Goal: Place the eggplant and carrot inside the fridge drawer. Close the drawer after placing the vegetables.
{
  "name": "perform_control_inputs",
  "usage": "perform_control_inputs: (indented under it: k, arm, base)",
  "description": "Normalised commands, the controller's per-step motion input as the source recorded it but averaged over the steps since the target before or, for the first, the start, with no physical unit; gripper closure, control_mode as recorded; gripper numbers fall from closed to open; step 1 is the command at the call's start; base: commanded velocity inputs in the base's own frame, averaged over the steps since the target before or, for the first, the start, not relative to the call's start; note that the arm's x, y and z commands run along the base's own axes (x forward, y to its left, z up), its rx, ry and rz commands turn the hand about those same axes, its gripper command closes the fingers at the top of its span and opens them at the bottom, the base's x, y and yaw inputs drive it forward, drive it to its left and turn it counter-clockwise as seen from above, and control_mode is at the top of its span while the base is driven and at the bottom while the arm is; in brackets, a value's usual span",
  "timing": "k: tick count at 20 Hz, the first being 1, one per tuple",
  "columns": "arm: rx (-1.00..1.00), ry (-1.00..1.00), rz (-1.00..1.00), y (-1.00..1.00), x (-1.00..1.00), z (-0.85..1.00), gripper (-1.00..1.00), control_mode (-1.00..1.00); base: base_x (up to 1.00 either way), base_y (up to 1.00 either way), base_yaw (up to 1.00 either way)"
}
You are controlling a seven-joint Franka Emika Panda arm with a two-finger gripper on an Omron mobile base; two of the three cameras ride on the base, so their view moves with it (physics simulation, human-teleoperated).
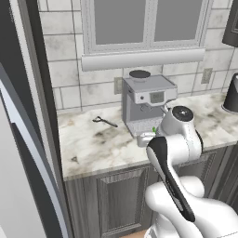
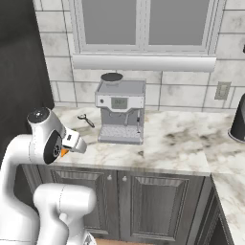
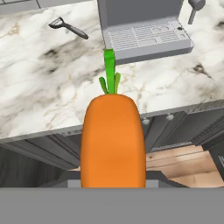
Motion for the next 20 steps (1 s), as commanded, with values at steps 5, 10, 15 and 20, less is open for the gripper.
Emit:
perform_control_inputs:
  k: [5, 10, 15, 20]
  arm:
    - [0.00, 0.00, 0.00, -0.10, -0.99, 0.43, 1.00, -1.00]
    - [0.00, -0.01, 0.00, -0.03, -0.71, -0.08, 1.00, -1.00]
    - [0.00, 0.00, 0.00, 0.00, -0.02, -0.04, 1.00, -1.00]
    - [0.00, -0.01, -0.02, -0.07, -0.34, -0.11, 1.00, 1.00]
  base:
    - [0.00, 0.00, 0.00]
    - [0.00, 0.00, 0.00]
    - [0.00, 0.00, 0.00]
    - [-0.20, -0.06, -0.01]
